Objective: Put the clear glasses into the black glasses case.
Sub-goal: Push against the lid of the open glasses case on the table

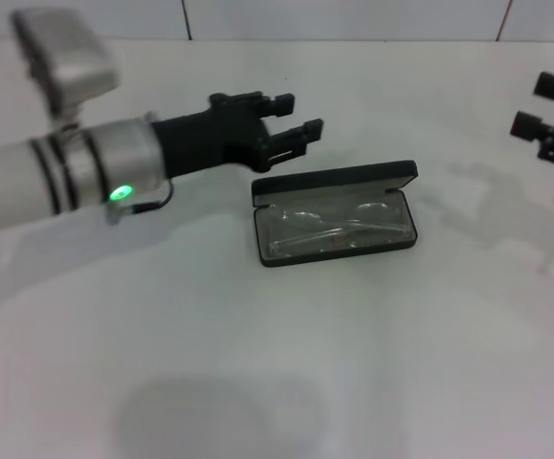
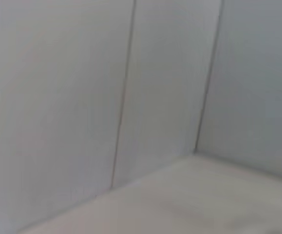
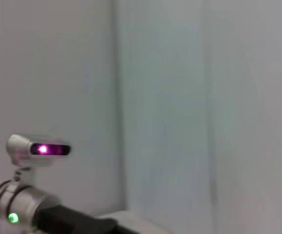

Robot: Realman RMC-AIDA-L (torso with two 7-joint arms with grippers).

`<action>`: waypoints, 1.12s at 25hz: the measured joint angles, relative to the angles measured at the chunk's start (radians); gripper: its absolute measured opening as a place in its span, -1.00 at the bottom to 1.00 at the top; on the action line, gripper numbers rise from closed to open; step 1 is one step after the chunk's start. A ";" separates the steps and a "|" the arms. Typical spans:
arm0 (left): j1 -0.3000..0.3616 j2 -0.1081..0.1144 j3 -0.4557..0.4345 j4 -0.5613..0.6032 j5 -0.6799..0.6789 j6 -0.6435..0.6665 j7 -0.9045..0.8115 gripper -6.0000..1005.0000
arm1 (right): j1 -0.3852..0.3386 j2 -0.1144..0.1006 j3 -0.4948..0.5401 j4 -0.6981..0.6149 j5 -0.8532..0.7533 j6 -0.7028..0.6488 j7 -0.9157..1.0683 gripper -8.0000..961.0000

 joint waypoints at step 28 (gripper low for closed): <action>-0.074 -0.016 0.349 0.000 -0.006 -0.272 -0.161 0.09 | -0.040 0.034 0.079 0.006 -0.007 0.074 -0.020 0.60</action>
